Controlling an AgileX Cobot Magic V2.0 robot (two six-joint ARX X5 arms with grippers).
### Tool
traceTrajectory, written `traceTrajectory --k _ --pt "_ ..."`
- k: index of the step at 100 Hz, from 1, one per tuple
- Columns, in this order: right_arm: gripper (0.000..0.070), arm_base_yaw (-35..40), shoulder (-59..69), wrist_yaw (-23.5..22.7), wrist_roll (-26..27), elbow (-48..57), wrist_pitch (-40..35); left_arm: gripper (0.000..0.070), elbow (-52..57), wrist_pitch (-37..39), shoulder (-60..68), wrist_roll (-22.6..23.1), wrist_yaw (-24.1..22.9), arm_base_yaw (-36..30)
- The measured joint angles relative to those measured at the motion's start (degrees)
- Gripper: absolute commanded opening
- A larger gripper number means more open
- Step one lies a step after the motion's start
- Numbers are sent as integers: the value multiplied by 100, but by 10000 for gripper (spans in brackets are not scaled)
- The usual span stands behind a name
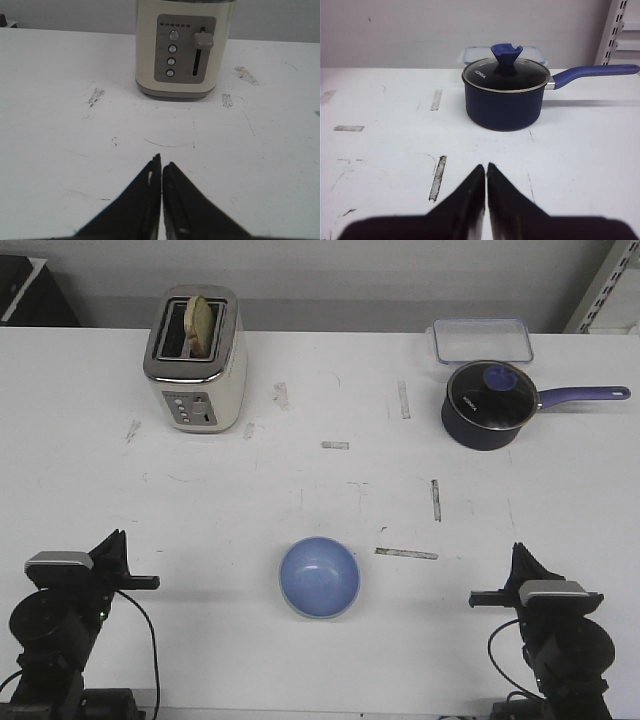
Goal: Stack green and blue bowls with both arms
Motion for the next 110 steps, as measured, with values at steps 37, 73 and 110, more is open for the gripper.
traceTrajectory --k 37,73,110 --pt "0 0 0 -2 0 2 0 2 -2 -7 -459 -2 0 0" --pt "0 0 0 -2 0 2 0 2 -1451 625 -1751 -15 -452 -81" --pt "0 2 0 -2 0 0 4 2 -2924 2258 -2116 -17 -472 -273"
